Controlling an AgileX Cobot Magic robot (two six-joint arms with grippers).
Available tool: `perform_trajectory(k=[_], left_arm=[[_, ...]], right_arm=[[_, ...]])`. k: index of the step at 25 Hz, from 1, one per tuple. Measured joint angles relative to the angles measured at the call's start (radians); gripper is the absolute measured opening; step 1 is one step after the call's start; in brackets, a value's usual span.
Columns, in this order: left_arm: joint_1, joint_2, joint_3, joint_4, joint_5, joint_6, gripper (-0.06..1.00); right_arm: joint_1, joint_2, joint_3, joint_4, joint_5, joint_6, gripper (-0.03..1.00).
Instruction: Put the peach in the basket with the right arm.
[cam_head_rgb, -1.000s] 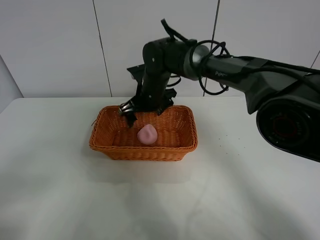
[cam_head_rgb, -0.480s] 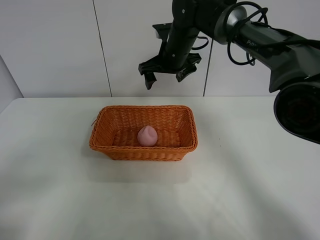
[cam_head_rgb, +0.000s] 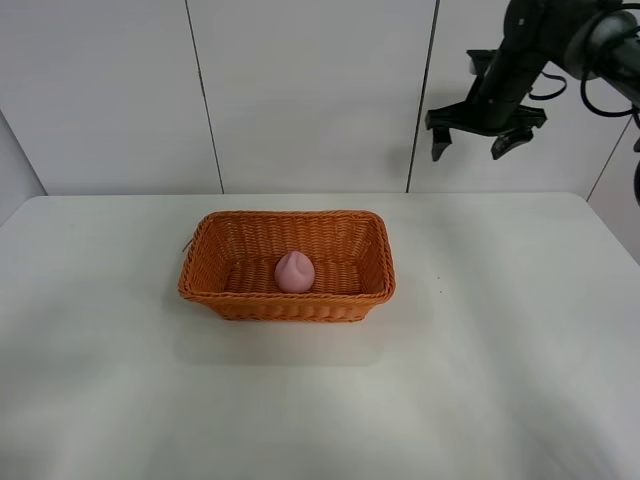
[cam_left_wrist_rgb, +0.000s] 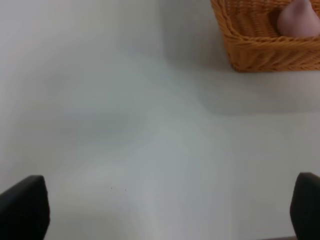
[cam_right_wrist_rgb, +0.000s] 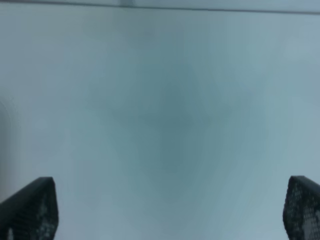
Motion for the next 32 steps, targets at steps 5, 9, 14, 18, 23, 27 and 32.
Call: perform_trajectory(k=[5,9,14,18,23,27,32], left_arm=[[0.0,0.0,0.0,0.0,0.0,0.0,0.99],[0.0,0.0,0.0,0.0,0.0,0.0,0.99],[0.0,0.0,0.0,0.0,0.0,0.0,0.99],[0.0,0.0,0.0,0.0,0.0,0.0,0.99],[0.0,0.0,0.0,0.0,0.0,0.0,0.99],[0.0,0.0,0.0,0.0,0.0,0.0,0.99],[0.0,0.0,0.0,0.0,0.0,0.0,0.99]], right_arm=[[-0.084,0.0,0.0,0.02,0.001,0.0,0.7],[-0.078,0.0,0.0,0.041,0.002,-0.001,0.7],[-0.029,-0.023,0.002,0.041,0.002,-0.008,0.7],[-0.01,-0.04,0.013,0.033,0.001,-0.008,0.7],[-0.003,-0.131,0.156,0.025,0.001,-0.008,0.7],[-0.003,-0.275,0.352,0.024,0.0,-0.008,0.7],[-0.003,-0.529,0.668,0.023,-0.001,-0.008,0.7]])
